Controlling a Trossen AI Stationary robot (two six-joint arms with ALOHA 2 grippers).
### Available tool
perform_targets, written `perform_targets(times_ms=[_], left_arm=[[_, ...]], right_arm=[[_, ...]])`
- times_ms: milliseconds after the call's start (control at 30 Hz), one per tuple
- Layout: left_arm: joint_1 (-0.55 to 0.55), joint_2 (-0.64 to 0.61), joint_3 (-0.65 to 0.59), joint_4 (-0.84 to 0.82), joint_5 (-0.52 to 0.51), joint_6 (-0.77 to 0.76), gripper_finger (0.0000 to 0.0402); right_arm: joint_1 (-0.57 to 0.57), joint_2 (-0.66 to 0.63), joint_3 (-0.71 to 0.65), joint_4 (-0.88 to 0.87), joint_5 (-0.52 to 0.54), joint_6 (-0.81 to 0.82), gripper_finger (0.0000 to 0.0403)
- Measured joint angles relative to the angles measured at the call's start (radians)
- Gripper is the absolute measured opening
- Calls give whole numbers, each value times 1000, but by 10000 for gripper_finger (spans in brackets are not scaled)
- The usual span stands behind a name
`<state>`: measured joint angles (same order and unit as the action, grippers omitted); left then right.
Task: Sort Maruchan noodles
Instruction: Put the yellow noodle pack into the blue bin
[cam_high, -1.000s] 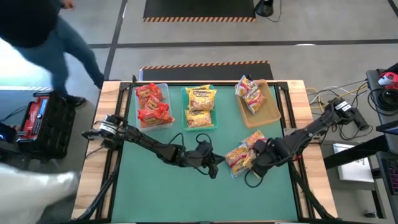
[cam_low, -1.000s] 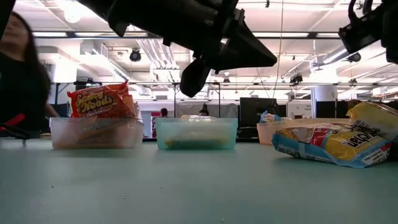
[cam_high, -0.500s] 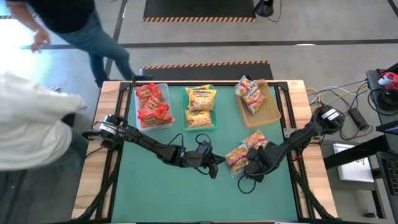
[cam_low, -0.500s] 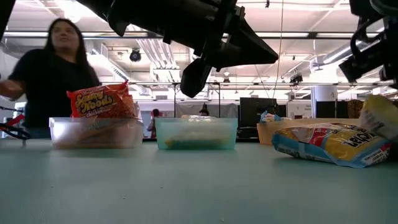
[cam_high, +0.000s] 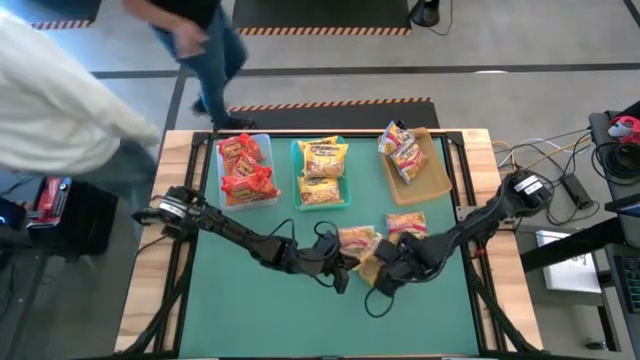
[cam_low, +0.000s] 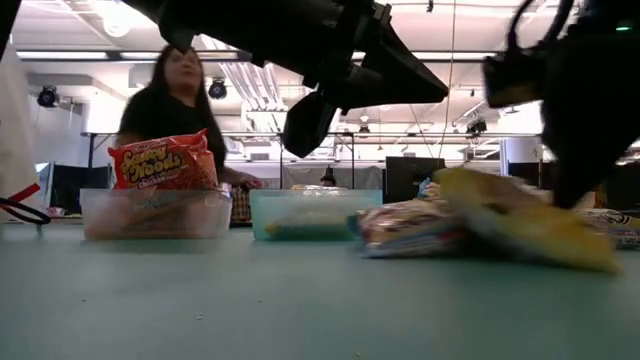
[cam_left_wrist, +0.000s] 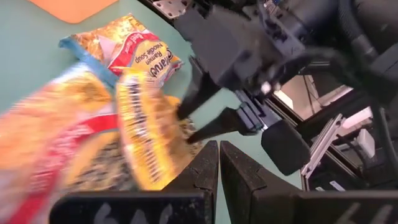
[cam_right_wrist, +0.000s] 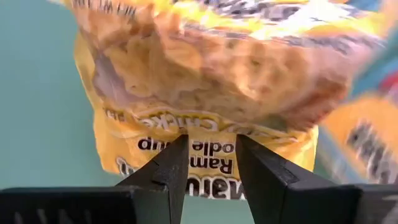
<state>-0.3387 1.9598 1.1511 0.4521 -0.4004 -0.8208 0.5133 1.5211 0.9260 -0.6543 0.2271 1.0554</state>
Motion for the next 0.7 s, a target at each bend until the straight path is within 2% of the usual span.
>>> perform_targets(times_ms=[133, 267, 433, 600, 700], left_arm=[[-12, 0, 0, -12, 0, -33, 0], [-25, 0, 0, -55, 0, -107, 0], [-34, 1, 0, -114, -7, -195, 0], [-29, 17, 0, -90, -90, -243, 0], [-18, 40, 0, -69, -101, -318, 0]], right_arm=[[-41, 7, 0, 75, 110, -37, 125], [-85, 2, -1, 125, 140, -86, 125], [-115, -40, 2, 112, 71, -149, 125], [-111, -106, 2, 90, -15, -151, 125], [-100, -143, 2, 25, -25, -158, 125]])
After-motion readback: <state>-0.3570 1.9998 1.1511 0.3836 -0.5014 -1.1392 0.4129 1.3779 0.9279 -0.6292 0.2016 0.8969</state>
